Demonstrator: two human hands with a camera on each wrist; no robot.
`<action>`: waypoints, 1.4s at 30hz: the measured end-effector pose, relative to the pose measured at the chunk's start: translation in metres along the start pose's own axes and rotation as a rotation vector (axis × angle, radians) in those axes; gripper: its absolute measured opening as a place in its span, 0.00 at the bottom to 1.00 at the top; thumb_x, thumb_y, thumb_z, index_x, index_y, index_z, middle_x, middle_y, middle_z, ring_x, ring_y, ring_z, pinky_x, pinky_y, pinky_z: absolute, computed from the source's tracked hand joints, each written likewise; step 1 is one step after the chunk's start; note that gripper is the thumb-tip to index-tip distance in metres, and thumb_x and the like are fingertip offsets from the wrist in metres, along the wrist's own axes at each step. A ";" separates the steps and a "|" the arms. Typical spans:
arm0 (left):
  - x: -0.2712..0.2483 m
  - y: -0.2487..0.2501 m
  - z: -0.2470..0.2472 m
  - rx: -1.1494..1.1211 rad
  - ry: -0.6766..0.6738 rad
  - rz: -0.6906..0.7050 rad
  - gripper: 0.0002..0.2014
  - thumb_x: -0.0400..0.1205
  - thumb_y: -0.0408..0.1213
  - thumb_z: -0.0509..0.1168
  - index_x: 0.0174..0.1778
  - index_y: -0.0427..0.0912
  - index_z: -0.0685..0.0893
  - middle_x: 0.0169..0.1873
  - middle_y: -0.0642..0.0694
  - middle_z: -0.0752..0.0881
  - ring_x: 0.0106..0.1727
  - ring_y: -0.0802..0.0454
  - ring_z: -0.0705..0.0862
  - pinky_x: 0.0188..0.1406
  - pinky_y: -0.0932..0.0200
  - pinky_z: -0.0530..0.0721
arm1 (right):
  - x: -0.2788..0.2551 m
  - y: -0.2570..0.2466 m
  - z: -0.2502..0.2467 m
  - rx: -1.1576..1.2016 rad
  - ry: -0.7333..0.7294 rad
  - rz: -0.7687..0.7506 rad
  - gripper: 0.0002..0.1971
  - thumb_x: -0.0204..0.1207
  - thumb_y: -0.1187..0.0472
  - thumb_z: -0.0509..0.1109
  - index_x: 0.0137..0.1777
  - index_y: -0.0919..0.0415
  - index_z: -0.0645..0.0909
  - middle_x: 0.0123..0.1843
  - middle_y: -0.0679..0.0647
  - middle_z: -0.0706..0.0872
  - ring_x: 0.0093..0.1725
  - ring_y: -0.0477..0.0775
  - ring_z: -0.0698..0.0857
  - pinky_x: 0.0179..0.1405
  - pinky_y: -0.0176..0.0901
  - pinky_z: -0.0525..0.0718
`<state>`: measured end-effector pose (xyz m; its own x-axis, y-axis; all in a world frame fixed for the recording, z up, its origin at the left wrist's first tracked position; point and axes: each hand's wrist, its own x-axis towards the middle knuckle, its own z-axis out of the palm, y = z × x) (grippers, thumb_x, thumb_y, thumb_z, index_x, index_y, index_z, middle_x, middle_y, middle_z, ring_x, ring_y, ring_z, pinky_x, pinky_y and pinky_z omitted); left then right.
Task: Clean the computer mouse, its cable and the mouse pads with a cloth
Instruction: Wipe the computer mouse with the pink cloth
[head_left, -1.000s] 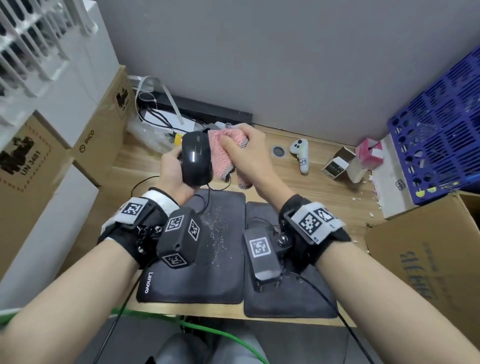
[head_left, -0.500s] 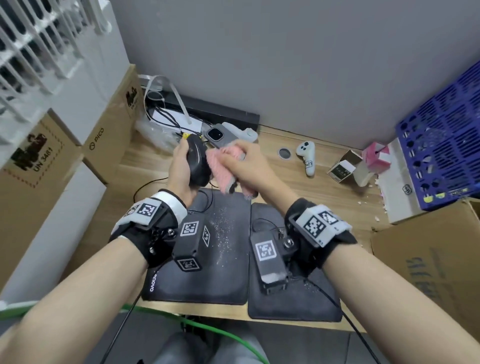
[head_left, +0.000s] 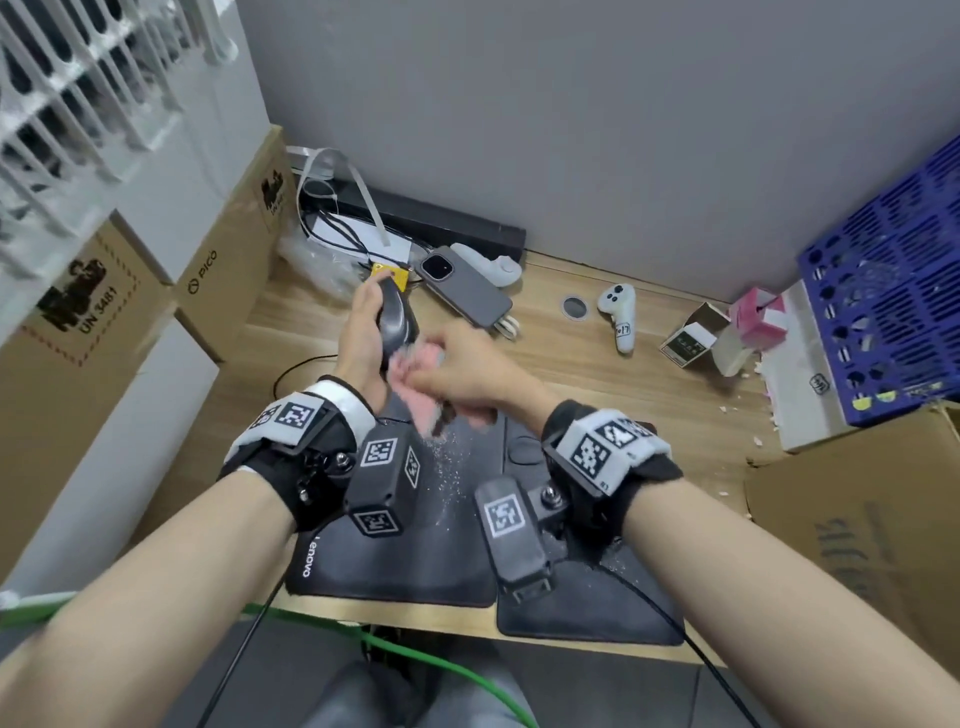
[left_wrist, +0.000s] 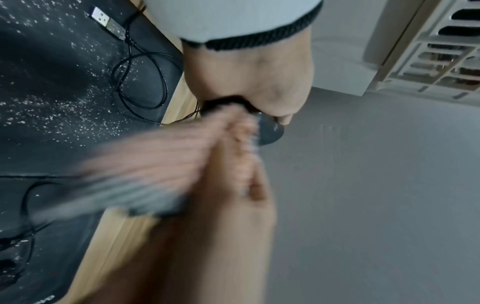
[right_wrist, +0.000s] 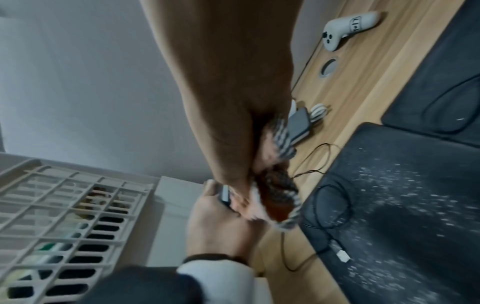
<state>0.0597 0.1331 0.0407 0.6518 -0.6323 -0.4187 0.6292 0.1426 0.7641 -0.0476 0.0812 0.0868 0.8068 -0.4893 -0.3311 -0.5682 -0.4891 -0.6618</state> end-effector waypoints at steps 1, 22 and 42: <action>0.001 0.003 -0.001 -0.003 0.009 -0.031 0.10 0.88 0.48 0.54 0.57 0.53 0.80 0.41 0.46 0.82 0.37 0.49 0.82 0.30 0.61 0.83 | -0.004 0.007 0.004 -0.032 -0.074 -0.005 0.05 0.71 0.61 0.76 0.39 0.58 0.81 0.33 0.51 0.85 0.33 0.49 0.83 0.30 0.41 0.79; -0.015 -0.005 0.000 0.108 -0.083 -0.269 0.19 0.85 0.57 0.56 0.51 0.45 0.83 0.38 0.46 0.88 0.33 0.52 0.88 0.29 0.61 0.86 | 0.006 0.000 -0.020 -0.009 0.109 -0.155 0.01 0.76 0.59 0.71 0.45 0.54 0.82 0.43 0.48 0.84 0.43 0.49 0.81 0.40 0.38 0.70; 0.002 -0.018 -0.010 0.339 0.024 -0.282 0.32 0.85 0.65 0.43 0.61 0.43 0.81 0.40 0.41 0.87 0.32 0.49 0.86 0.21 0.62 0.81 | 0.015 0.013 -0.018 0.221 0.086 -0.118 0.08 0.77 0.58 0.72 0.52 0.56 0.89 0.43 0.43 0.85 0.46 0.45 0.83 0.61 0.49 0.82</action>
<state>0.0541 0.1368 0.0210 0.4869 -0.5921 -0.6421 0.6119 -0.2933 0.7345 -0.0457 0.0543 0.0851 0.8435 -0.5022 -0.1906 -0.4141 -0.3818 -0.8263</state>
